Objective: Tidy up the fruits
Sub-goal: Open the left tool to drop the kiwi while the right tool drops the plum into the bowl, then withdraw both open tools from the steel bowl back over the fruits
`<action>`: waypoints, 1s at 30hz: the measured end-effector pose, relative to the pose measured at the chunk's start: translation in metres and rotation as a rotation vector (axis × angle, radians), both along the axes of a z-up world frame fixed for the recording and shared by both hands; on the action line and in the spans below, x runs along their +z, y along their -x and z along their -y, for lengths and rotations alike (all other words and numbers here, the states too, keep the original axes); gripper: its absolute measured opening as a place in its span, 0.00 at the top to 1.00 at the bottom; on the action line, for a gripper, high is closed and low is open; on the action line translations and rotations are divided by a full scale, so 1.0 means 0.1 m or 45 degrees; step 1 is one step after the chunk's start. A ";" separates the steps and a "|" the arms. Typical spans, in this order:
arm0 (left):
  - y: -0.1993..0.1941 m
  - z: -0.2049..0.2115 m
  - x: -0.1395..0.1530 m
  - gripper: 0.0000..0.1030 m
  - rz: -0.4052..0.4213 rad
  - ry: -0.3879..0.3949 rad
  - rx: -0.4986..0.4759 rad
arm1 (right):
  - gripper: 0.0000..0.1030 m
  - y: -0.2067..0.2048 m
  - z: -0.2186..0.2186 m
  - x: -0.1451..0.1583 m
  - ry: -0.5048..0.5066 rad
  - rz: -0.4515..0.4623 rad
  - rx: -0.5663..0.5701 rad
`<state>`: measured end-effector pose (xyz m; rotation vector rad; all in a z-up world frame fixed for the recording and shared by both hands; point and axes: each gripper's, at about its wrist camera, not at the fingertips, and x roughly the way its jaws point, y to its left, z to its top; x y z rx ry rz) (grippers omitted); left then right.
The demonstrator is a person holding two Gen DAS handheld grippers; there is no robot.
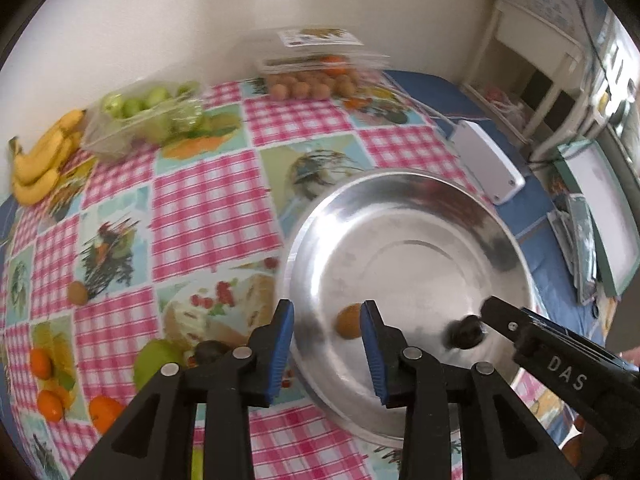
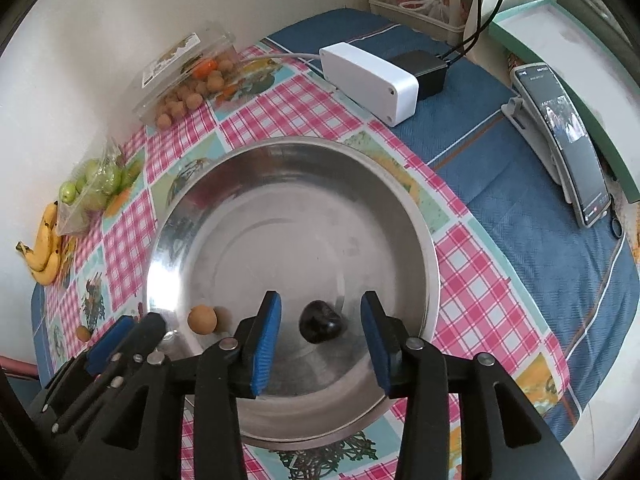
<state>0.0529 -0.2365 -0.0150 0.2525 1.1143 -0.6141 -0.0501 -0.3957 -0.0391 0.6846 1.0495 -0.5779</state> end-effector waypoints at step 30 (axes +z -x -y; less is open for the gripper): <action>-0.33 -0.56 -0.15 0.00 0.029 -0.131 0.355 | 0.02 -0.24 -0.19 -0.18 0.041 -0.052 0.166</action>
